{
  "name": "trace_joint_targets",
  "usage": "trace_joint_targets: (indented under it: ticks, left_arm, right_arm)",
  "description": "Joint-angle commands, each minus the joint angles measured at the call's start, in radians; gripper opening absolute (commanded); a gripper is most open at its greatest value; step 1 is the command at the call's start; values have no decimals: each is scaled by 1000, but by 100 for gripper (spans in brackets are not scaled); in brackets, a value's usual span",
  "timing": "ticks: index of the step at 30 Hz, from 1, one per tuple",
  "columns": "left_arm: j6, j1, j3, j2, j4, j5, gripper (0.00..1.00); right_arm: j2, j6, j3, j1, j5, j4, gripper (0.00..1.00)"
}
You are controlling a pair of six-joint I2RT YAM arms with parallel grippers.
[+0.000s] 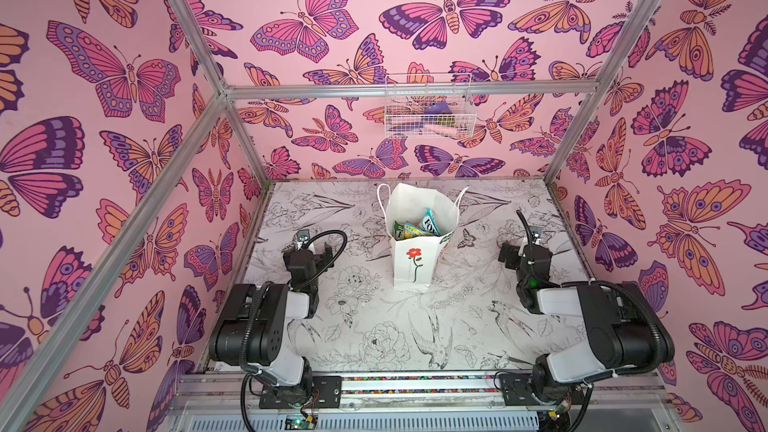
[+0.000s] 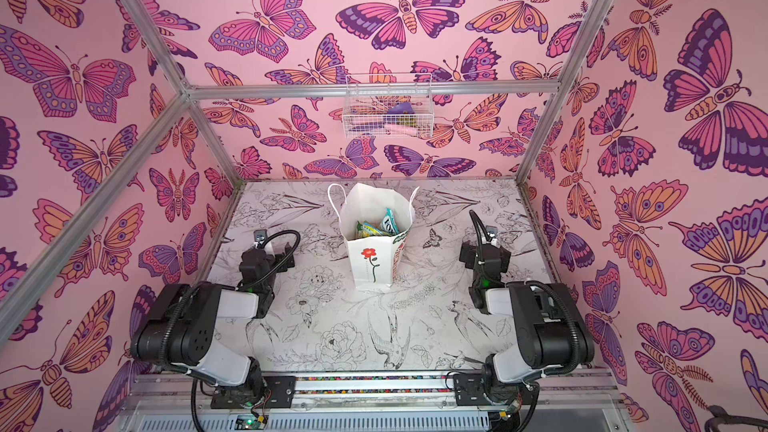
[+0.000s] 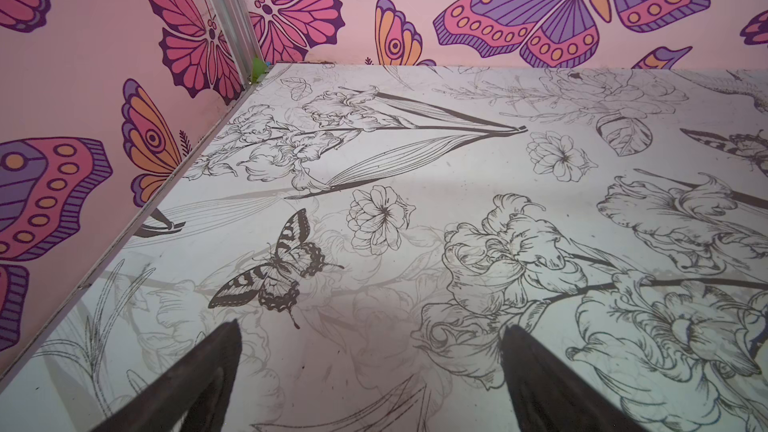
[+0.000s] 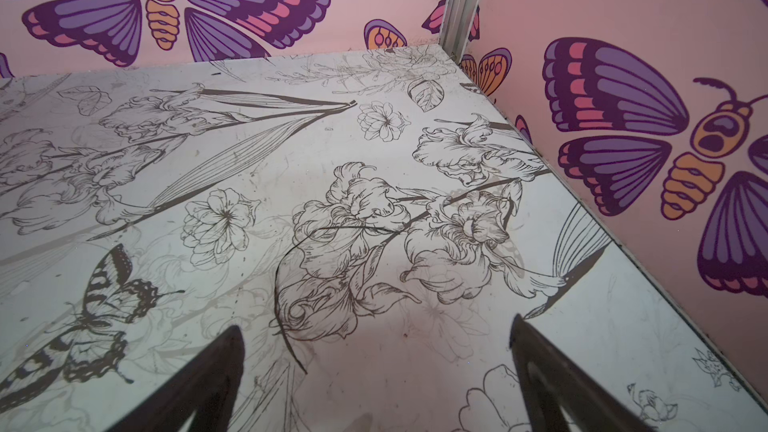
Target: Place the snacks into the paper bag
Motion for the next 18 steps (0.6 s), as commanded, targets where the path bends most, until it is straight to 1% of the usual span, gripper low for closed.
trace_joint_targets:
  ticks: [1, 18]
  left_arm:
    - [0, 2, 0, -15, -9, 14, 99]
    - [-3, 7, 5, -15, -20, 25, 99]
  right_arm:
    - [-17, 14, 10, -4, -6, -1, 99]
    - [-17, 14, 9, -4, -6, -1, 99]
